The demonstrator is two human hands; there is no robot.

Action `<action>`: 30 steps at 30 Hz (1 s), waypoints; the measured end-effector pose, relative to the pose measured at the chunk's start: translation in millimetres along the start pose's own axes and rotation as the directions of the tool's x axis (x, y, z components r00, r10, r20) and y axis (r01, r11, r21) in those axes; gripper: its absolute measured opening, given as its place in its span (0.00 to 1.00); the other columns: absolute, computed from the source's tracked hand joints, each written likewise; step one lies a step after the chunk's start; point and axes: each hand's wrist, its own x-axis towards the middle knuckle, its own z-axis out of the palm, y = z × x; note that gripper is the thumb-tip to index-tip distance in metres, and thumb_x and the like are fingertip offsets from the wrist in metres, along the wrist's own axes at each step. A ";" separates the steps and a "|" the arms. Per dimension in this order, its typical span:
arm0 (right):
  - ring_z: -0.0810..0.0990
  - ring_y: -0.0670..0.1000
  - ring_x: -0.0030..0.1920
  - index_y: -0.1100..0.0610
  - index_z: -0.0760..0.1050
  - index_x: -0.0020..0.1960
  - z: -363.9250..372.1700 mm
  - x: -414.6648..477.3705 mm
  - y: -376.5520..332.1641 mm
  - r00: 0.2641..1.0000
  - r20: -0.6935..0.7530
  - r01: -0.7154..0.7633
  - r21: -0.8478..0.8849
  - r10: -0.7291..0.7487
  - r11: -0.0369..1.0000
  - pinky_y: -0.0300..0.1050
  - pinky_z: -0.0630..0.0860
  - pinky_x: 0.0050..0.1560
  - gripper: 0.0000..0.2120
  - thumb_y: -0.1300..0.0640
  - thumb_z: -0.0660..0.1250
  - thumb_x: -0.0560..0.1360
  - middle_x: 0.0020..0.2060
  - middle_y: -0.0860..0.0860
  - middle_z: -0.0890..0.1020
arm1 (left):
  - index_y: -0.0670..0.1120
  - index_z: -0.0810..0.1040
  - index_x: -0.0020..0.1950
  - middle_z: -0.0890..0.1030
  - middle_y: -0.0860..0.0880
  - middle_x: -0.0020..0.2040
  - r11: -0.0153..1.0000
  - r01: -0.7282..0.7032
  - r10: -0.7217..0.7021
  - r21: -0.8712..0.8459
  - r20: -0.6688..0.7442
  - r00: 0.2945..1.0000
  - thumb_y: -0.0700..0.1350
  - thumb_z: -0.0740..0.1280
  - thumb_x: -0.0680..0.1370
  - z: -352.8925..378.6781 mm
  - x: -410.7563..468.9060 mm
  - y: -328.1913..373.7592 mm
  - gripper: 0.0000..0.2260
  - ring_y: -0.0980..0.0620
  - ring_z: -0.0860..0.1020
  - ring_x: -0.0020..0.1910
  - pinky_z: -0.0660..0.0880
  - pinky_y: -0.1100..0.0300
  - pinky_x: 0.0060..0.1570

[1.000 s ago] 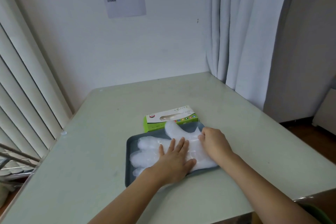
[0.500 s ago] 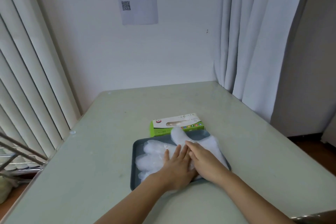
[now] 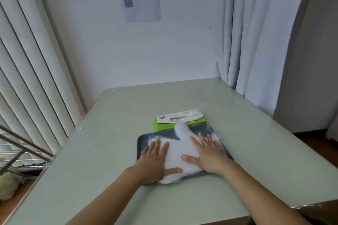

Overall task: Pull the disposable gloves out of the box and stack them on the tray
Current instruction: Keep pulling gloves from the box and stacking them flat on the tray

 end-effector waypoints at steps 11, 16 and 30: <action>0.38 0.56 0.77 0.47 0.44 0.78 5.3 6.5 4.1 0.999 -0.036 0.029 0.060 -0.026 0.998 0.52 0.39 0.74 0.46 0.24 0.50 0.69 0.78 0.52 0.41 | 0.52 0.50 0.79 0.57 0.50 0.78 0.995 0.103 -0.099 -0.018 0.136 0.986 0.71 0.60 0.73 -44.0 -8.4 -22.7 0.41 0.48 0.57 0.76 0.46 0.42 0.74; 0.59 0.51 0.74 0.53 0.69 0.70 -12.5 14.9 6.0 0.960 -0.266 0.157 0.249 -0.088 0.956 0.42 0.55 0.71 0.38 0.27 0.56 0.70 0.71 0.52 0.66 | 0.51 0.64 0.74 0.71 0.49 0.71 0.972 0.092 -0.126 -0.215 -0.151 0.981 0.65 0.61 0.76 -73.2 13.7 -31.7 0.31 0.48 0.70 0.68 0.66 0.56 0.66; 0.72 0.49 0.61 0.52 0.83 0.55 -79.1 133.7 1.6 0.924 -0.166 0.366 0.128 -0.344 0.922 0.39 0.67 0.59 0.11 0.58 0.64 0.78 0.63 0.51 0.73 | 0.51 0.66 0.74 0.72 0.56 0.62 0.698 -0.076 -0.127 -0.712 -0.228 0.965 0.52 0.71 0.75 -51.3 120.3 -52.4 0.29 0.55 0.72 0.61 0.65 0.65 0.59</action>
